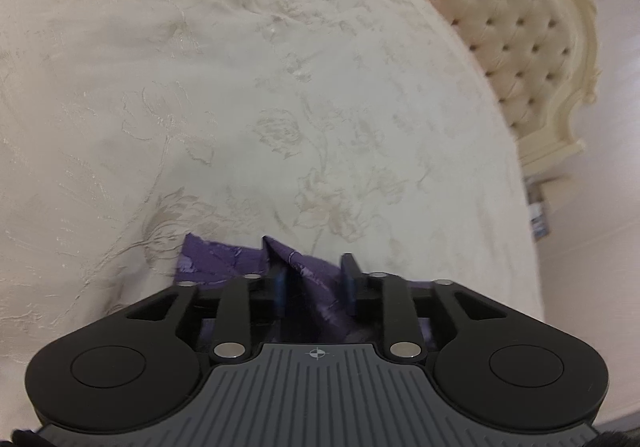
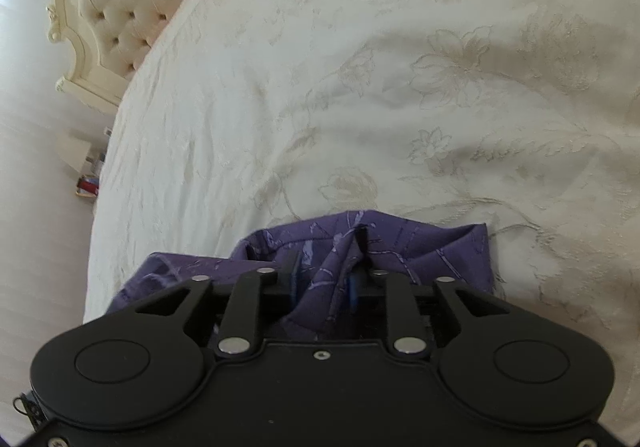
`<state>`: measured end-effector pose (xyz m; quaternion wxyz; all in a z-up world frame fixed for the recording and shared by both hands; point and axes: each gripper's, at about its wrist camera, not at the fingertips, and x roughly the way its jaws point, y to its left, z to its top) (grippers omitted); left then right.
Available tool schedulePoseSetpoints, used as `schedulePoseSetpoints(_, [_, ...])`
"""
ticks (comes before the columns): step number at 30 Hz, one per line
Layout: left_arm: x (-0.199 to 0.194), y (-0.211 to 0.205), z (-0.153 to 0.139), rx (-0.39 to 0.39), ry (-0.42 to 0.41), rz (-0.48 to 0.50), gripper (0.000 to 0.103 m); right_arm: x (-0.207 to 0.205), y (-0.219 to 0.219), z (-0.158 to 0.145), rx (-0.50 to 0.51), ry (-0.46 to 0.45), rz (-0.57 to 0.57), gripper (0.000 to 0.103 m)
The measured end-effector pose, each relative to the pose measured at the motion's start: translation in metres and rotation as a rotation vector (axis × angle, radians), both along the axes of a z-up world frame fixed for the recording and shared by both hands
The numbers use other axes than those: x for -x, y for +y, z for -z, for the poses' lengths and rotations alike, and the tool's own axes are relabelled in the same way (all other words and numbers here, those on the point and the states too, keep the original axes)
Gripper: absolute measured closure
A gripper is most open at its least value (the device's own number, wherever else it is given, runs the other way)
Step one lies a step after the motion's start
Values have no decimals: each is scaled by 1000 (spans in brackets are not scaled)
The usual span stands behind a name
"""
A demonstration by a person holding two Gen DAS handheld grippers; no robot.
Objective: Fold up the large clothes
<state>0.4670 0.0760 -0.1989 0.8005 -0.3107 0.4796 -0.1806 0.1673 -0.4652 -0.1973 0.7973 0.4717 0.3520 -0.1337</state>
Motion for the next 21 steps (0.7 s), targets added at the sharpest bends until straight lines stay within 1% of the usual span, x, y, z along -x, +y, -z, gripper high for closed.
schedulePoseSetpoints(1, [1,2,-2,10,-12,-8,60,1,0,0,-3,-11,4,61])
schedulePoseSetpoints(2, [4,5,-6,11,-41,-28,26,2,0,-1,-3,-19,8,58])
schedulePoseSetpoints(3, [7,9,-12,10,-84,-56,7,3,1,-3,1,-26,11,56])
schedulePoseSetpoints(4, [10,13,-19,14,-119,-88,1,5,1,-5,9,-33,16,51])
schedulePoseSetpoints(6, [12,22,-29,15,-140,-136,1,7,3,-10,16,-53,27,44])
schedulePoseSetpoints(7, [13,25,-36,5,-149,-146,1,7,4,-13,25,-61,31,36])
schedulePoseSetpoints(8, [15,26,-44,-11,-167,-145,1,7,7,-17,43,-70,31,25])
schedulePoseSetpoints(9, [18,25,-51,-33,-187,-134,1,7,10,-22,70,-79,30,19])
schedulePoseSetpoints(10, [21,23,-58,-65,-204,-114,1,8,15,-29,118,-86,35,4])
schedulePoseSetpoints(11, [25,17,-66,-106,-221,-85,1,10,20,-37,183,-97,42,1])
schedulePoseSetpoints(13, [33,1,-76,-189,-236,-17,1,11,30,-52,293,-97,41,1])
schedulePoseSetpoints(15, [43,-23,-79,-264,-248,66,1,7,44,-61,393,-61,-11,1])
schedulePoseSetpoints(16, [49,-37,-77,-289,-255,110,1,3,56,-65,452,-44,-67,1])
schedulePoseSetpoints(17, [57,-53,-74,-321,-260,167,1,-1,69,-65,489,-34,-130,1])
schedulePoseSetpoints(19, [73,-85,-67,-395,-269,277,1,-11,99,-62,550,-5,-283,1])
schedulePoseSetpoints(21, [91,-116,-57,-462,-296,389,1,-21,133,-55,621,25,-438,1])
